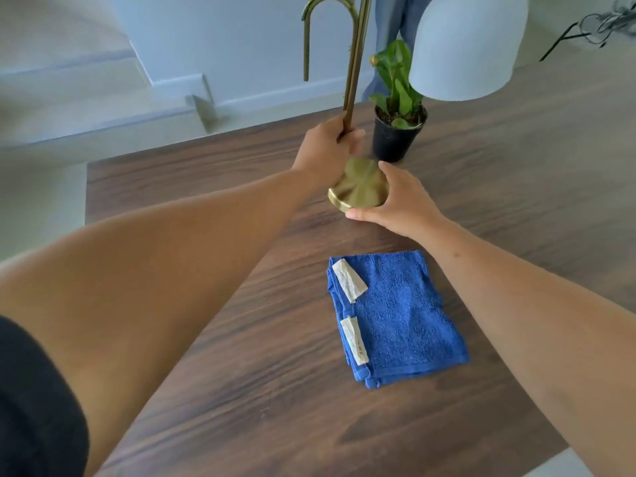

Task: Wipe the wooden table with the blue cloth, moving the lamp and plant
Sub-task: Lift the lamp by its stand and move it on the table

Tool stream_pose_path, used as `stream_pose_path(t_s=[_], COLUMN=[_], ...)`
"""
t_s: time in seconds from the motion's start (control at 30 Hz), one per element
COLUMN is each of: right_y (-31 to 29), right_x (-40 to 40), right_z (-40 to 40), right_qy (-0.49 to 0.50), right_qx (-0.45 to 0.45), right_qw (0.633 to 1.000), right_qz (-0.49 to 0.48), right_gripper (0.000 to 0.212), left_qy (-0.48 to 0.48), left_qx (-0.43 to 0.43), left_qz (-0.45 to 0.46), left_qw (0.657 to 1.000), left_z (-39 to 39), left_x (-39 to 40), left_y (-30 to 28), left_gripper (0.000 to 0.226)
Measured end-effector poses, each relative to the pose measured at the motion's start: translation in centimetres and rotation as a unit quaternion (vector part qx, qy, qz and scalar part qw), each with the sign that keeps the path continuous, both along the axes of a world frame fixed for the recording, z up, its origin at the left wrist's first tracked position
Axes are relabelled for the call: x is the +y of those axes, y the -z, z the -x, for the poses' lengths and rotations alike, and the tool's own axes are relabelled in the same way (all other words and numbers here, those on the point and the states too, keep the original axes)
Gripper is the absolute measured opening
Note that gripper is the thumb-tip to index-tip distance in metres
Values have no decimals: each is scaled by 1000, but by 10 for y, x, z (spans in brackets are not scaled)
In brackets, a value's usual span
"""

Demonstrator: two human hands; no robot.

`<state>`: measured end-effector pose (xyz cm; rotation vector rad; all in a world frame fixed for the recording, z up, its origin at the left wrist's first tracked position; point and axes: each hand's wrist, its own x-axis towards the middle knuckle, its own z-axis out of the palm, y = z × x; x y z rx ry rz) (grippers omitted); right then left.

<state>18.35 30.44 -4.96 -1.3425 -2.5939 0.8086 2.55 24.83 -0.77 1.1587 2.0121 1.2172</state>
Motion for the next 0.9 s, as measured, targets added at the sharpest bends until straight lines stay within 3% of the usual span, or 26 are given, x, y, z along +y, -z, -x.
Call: stream_pose_path(t_s=[0.27, 0.57, 0.9], right_y=[2, 0, 0], right_x=[-32, -120, -153], right_z=[48, 116, 113], right_qy=[-41, -133, -172], right_qx=[0, 33, 15], right_qw=[998, 990, 984], right_qz=[-49, -26, -35], right_gripper=[116, 111, 115], left_qy=[-34, -120, -147], left_qx=[-21, 6, -1], left_qz=[-17, -10, -25], left_qw=[999, 993, 989], left_z=[37, 93, 85], left_x=[-45, -160, -208], left_y=[-2, -4, 2], left_gripper=[18, 20, 19])
